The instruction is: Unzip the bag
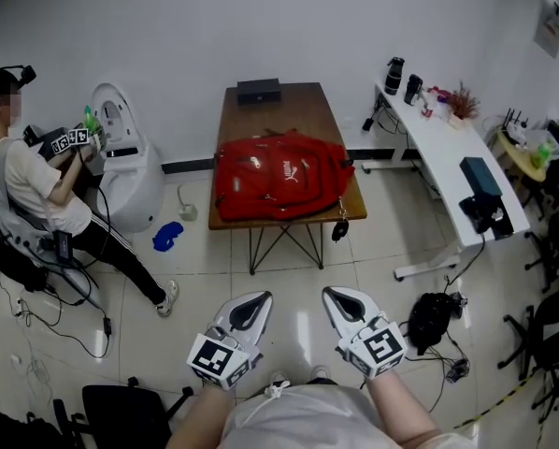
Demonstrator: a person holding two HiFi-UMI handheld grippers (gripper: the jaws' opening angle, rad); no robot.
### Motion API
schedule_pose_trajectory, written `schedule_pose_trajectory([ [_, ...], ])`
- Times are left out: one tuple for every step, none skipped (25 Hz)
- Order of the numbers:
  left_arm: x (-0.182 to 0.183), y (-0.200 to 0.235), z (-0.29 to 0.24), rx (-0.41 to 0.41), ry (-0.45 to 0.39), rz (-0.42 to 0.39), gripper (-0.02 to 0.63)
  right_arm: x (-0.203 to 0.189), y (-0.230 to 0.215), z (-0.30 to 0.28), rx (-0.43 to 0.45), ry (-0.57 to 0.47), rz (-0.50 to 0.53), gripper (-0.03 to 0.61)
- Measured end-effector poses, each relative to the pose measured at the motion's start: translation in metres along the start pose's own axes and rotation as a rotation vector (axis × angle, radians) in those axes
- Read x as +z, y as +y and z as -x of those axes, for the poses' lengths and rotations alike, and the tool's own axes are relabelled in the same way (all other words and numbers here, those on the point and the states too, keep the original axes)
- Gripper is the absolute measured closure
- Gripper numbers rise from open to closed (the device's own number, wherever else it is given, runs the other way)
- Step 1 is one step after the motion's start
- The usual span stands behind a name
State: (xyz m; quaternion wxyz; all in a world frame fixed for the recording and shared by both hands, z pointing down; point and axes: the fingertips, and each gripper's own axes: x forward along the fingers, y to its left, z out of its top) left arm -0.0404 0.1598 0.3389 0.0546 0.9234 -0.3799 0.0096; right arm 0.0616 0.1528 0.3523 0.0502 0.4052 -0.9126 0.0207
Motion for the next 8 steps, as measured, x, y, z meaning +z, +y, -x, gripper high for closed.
schedule_pose_trajectory([
  [0.0001,-0.0003,-0.0005,-0.002,0.001,-0.002,0.607,-0.0002,-0.0008,-0.0004,-0.002,0.000,-0.003,0.572],
  [-0.0002,-0.0006,-0.0010,-0.003,0.001,-0.002,0.607,-0.0005,-0.0013,-0.0006,-0.003,-0.001,-0.004,0.572],
  [-0.0006,-0.0009,-0.0012,-0.003,0.001,0.000,0.607,-0.0009,-0.0016,-0.0006,-0.003,-0.001,-0.003,0.572],
  [-0.0009,-0.0012,-0.0011,-0.003,0.001,0.000,0.607,-0.0012,-0.0014,-0.0005,-0.003,0.000,-0.001,0.572],
  [-0.0011,-0.0015,-0.0008,-0.002,0.001,0.001,0.607,-0.0014,-0.0009,-0.0004,-0.003,0.001,0.000,0.572],
  [-0.0011,-0.0019,-0.0003,-0.002,0.001,0.001,0.607,-0.0014,-0.0003,-0.0002,-0.002,0.002,0.000,0.572],
  [-0.0011,-0.0023,0.0001,-0.001,0.002,0.002,0.607,-0.0013,0.0004,-0.0001,-0.002,0.002,0.000,0.572],
  [-0.0011,-0.0028,0.0005,-0.001,0.002,0.003,0.607,-0.0012,0.0010,0.0001,-0.002,0.002,-0.001,0.572],
])
